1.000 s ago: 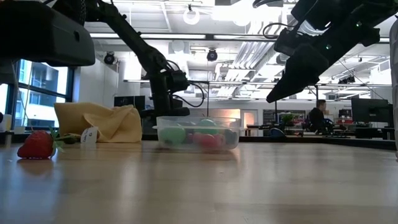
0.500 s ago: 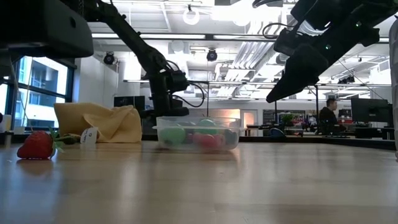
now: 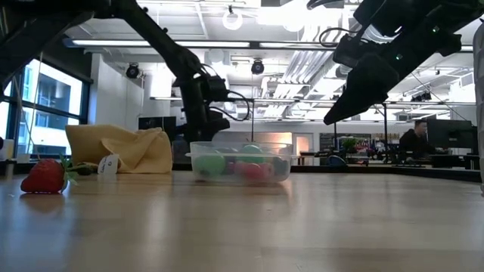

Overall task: Pick and placing Produce into tupperware
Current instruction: Put the red cherry into the transparent bin

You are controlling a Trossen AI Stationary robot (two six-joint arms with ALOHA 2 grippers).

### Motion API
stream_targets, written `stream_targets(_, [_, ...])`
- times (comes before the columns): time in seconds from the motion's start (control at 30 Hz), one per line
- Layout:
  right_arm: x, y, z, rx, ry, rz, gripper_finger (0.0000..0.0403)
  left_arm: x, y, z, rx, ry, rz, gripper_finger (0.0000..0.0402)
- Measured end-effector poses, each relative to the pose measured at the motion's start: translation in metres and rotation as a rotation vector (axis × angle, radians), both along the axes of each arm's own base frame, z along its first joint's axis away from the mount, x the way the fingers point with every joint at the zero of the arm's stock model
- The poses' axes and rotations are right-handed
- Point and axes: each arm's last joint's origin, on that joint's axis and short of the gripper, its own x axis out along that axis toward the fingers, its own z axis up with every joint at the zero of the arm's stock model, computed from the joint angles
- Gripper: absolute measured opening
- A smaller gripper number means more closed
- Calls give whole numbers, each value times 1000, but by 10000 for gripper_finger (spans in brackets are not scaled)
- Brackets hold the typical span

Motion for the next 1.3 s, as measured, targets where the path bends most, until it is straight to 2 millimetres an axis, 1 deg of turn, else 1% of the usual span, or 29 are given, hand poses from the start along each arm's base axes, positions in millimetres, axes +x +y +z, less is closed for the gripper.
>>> stream_targets(0.17, [0,0,0,0,-1,0,176,4,-8,7,10,7,-28,96])
stream_targets(0.5, [0,0,0,0,0,0,176,16,-23,20,48,15,-113,103])
stream_targets(0.7, [0,0,0,0,0,0,176,20,-34,27,51,40,-167,103])
stream_targets(0.77, [0,0,0,0,0,0,176,24,-39,30,62,42,-194,103])
stream_targets(0.83, [0,0,0,0,0,0,176,23,-43,34,53,56,-213,103])
stream_targets(0.9, [0,0,0,0,0,0,176,27,-49,38,75,58,-242,103])
stream_targets(0.97, [0,0,0,0,0,0,176,26,-54,42,69,80,-264,103])
stream_targets(1.03, [0,0,0,0,4,0,176,31,-60,45,90,82,-287,104])
stream_targets(1.1, [0,0,0,0,4,0,176,30,-66,48,76,101,-306,104])
stream_targets(1.17, [0,0,0,0,5,0,176,35,-72,51,92,98,-335,104])
stream_targets(1.2, [0,0,0,0,3,0,176,33,-74,52,82,109,-341,104])
stream_targets(1.3, [0,0,0,0,4,0,176,38,-84,56,88,110,-378,104])
